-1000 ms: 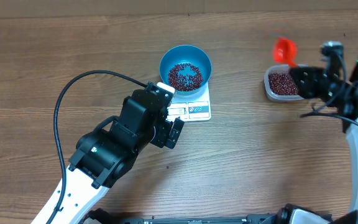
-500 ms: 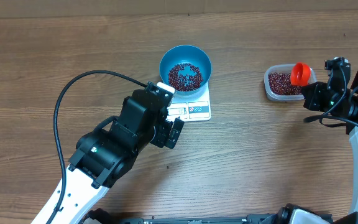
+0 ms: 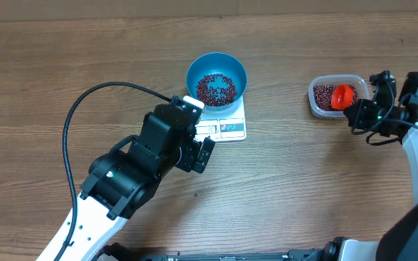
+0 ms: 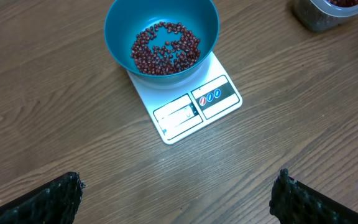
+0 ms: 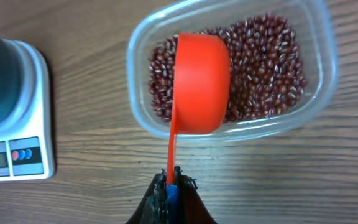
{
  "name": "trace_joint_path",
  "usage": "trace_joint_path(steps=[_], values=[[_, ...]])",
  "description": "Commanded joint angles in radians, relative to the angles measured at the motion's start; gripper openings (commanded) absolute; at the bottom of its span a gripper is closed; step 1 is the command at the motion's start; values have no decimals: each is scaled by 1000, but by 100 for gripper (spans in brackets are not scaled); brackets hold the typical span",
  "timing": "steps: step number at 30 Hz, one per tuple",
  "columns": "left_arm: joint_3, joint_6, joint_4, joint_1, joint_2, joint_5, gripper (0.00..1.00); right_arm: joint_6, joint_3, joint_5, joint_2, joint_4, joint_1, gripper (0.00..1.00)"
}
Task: Scoop item into bowl and weigh 150g on scale
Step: 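Lower the red scoop into the bean tub with the right gripper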
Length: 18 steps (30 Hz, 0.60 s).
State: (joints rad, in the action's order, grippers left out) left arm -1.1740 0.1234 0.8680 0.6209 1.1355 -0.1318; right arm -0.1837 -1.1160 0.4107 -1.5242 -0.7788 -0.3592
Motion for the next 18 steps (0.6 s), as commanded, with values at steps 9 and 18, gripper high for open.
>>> trace_joint_path(steps=[9, 18], values=[[-7, -15, -2, -5, 3, -9, 99, -4, -2, 1, -30, 76, 1, 12], [-7, -15, -1, -5, 3, -9, 100, -4, -2, 1, -30, 89, 1, 12]])
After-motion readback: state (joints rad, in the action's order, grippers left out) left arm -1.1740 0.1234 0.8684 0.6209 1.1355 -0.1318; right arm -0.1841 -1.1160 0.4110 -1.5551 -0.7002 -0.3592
